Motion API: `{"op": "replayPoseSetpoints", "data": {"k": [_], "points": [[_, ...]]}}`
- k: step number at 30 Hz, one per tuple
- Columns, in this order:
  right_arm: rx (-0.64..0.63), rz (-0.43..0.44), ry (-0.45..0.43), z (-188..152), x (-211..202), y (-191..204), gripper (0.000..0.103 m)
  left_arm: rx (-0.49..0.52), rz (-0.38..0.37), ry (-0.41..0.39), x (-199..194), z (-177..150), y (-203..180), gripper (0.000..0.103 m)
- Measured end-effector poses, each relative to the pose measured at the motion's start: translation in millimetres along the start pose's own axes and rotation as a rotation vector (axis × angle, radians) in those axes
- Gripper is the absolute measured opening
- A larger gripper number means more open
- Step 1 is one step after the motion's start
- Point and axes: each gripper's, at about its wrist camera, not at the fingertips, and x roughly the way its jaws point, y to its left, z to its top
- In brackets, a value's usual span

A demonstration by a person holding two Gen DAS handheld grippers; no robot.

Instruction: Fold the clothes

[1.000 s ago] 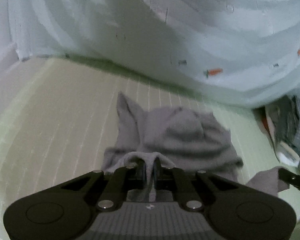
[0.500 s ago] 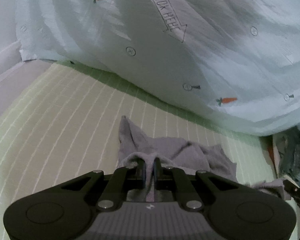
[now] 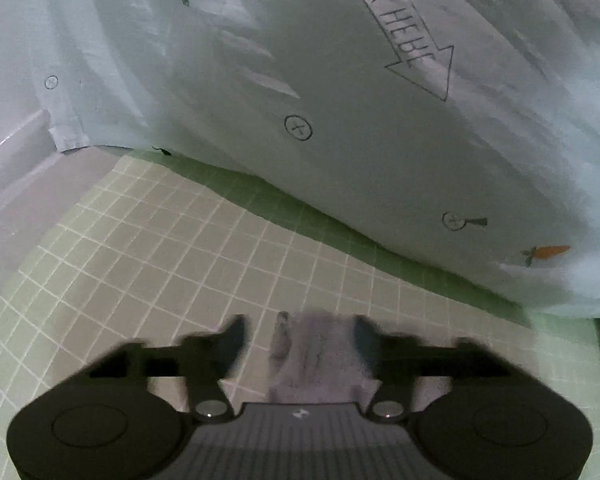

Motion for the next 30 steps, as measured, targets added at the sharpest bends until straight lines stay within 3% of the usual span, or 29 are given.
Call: {"op": "replayPoseSetpoints", "data": {"k": [3, 9, 14, 23, 30], "points": [[0.007, -0.023, 0.061, -16.9, 8.6, -4.6, 0.071, 0.011, 0.004, 0.06, 8.5, -11.6, 4.4, 0.074], [0.094, -0.014, 0.24, -56.4, 30.9, -18.1, 0.073, 0.066, 0.013, 0.234, 37.7, -42.3, 8.7, 0.079], [0.118, -0.019, 0.303, -64.6, 49.2, -20.5, 0.078, 0.07, 0.025, 0.317, 57.6, -54.9, 11.8, 0.082], [0.128, -0.031, 0.352, -70.0, 76.3, -25.2, 0.085, 0.079, 0.013, 0.358, 85.0, -52.1, 10.2, 0.086], [0.13, -0.023, 0.331, -70.5, 79.2, -24.8, 0.086, 0.03, -0.008, 0.363, 87.8, -53.8, 14.9, 0.092]]}}
